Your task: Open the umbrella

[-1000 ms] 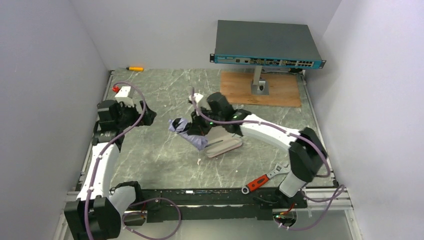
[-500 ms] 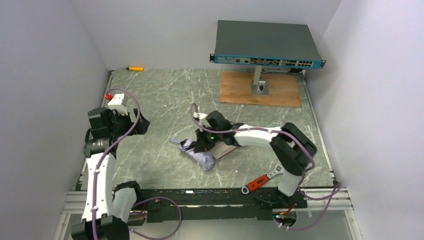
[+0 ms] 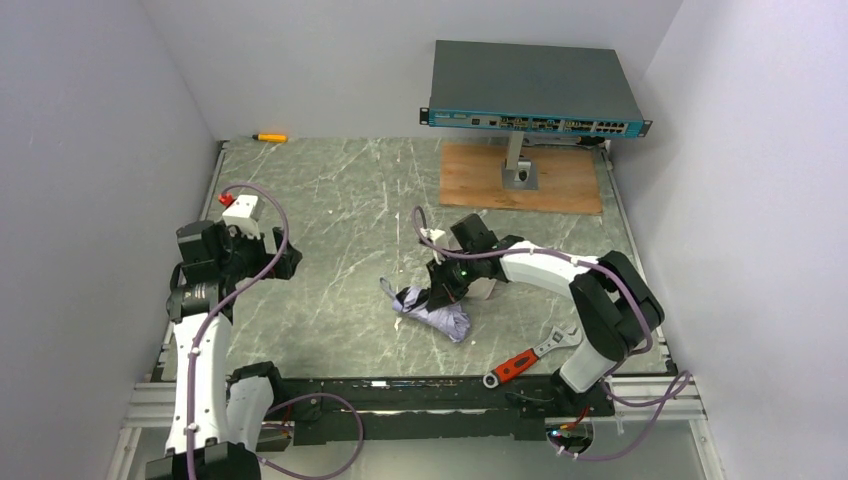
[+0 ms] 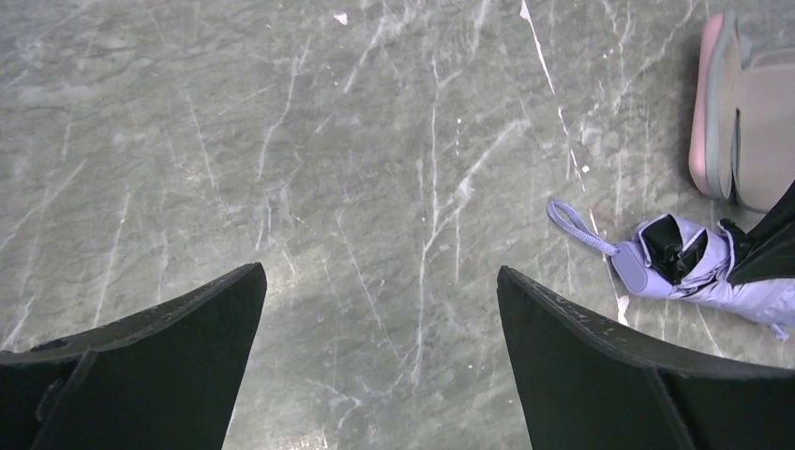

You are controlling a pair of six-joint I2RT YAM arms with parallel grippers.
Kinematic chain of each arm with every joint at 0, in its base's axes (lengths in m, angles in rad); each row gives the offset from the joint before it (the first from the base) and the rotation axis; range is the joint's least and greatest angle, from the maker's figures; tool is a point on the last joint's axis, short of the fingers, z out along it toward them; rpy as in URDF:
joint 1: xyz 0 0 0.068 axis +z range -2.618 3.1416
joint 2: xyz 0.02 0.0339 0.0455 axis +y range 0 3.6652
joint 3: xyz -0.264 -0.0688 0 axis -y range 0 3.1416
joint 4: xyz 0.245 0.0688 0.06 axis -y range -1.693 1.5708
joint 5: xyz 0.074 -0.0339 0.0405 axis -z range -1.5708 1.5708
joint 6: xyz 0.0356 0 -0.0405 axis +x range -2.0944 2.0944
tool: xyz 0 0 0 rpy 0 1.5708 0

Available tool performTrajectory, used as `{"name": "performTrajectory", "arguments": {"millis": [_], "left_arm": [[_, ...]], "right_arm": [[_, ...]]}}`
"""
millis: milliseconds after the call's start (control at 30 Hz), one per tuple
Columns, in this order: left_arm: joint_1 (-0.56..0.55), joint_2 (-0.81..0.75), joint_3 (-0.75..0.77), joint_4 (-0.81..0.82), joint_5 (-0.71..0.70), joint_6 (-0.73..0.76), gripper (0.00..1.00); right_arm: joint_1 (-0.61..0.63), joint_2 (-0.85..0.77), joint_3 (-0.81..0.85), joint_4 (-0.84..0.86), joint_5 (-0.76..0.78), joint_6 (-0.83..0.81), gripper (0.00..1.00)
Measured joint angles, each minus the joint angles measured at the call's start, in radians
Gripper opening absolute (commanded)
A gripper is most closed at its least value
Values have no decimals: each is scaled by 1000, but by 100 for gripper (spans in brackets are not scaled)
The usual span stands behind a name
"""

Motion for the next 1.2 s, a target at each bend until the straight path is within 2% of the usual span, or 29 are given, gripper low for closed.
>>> {"name": "performTrajectory", "arguments": {"millis": [267, 533, 767, 867, 1033, 1200], "left_arm": [[0, 23, -27, -13, 72, 64, 100], [0, 37, -50, -11, 90, 67, 100], [0, 37, 40, -24, 124, 46, 100], [0, 18, 73, -20, 124, 51, 100], [0, -52, 50, -6, 126, 52, 100], [0, -58, 1, 20, 132, 33, 100]], "right_arm": [[-84, -58, -71, -37, -105, -125, 0], [-51, -4, -16, -69, -120, -123, 0], [-123, -58, -32, -87, -54, -106, 0], [-127, -29, -19, -129, -51, -114, 0], [-164, 20, 14, -169, -82, -103, 0], [-224, 19, 73, -253, 24, -160, 0]]}}
